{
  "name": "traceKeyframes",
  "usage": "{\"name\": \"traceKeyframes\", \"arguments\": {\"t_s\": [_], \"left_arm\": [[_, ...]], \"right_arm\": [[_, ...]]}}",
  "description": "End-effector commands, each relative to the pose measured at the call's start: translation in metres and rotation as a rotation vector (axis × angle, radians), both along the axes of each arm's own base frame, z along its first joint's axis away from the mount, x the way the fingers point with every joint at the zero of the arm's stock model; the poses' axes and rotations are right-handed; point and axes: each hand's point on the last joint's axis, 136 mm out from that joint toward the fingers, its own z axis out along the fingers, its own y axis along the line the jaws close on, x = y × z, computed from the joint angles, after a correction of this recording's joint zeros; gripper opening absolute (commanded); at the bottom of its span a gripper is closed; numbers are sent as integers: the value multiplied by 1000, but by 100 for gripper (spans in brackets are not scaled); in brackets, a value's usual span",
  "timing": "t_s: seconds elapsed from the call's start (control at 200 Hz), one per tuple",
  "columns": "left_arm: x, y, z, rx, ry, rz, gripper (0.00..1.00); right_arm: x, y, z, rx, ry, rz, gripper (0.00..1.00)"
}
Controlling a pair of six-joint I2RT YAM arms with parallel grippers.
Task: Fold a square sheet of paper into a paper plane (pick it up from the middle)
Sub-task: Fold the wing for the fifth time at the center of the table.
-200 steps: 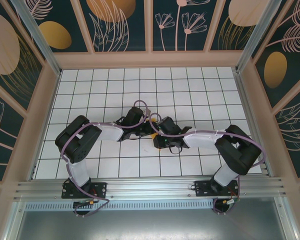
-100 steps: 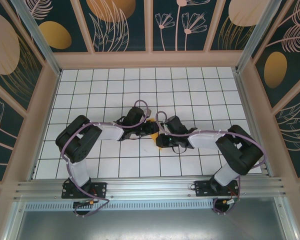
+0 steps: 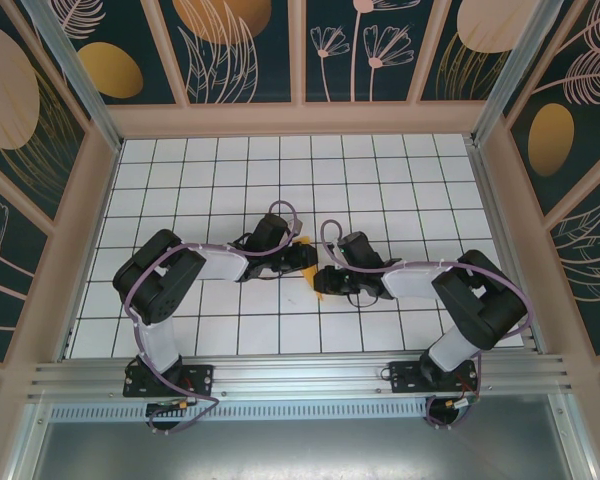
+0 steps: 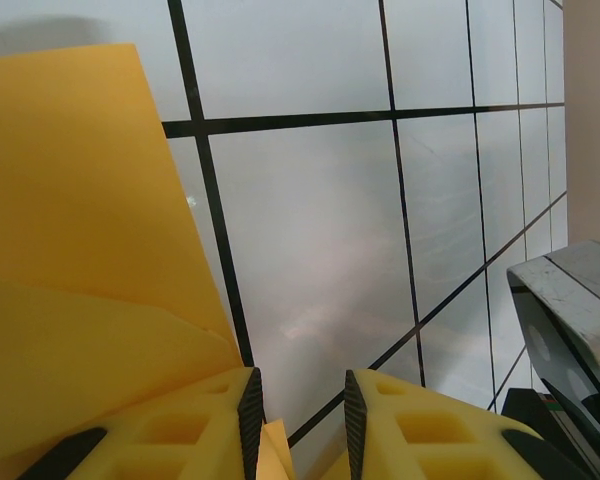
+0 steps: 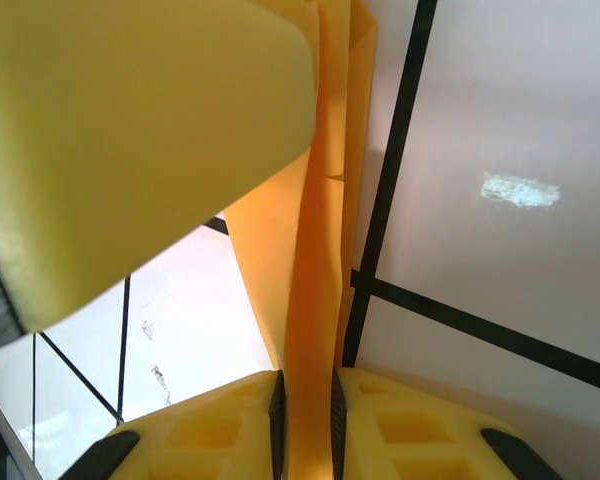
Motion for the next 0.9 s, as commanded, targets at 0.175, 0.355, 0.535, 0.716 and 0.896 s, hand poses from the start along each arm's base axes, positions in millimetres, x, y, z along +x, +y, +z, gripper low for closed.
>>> {"name": "traceKeyframes", "arguments": {"t_s": [0.175, 0.355, 0.535, 0.716, 0.896], "left_arm": [[-1, 1, -13, 28, 12, -18, 31], [-2, 3, -15, 34, 16, -18, 30], [-1, 3, -15, 33, 13, -20, 30], [-2, 2, -17, 36, 19, -27, 30], [-3, 2, -19, 39, 24, -29, 30]], "right_arm": [[-13, -7, -12, 26, 95, -20, 24], [-10, -11, -10, 52, 112, -53, 27], [-14, -14, -16, 52, 145, -55, 23], [-17, -16, -21, 42, 160, -55, 16], [-22, -19, -27, 21, 172, -51, 14]]}}
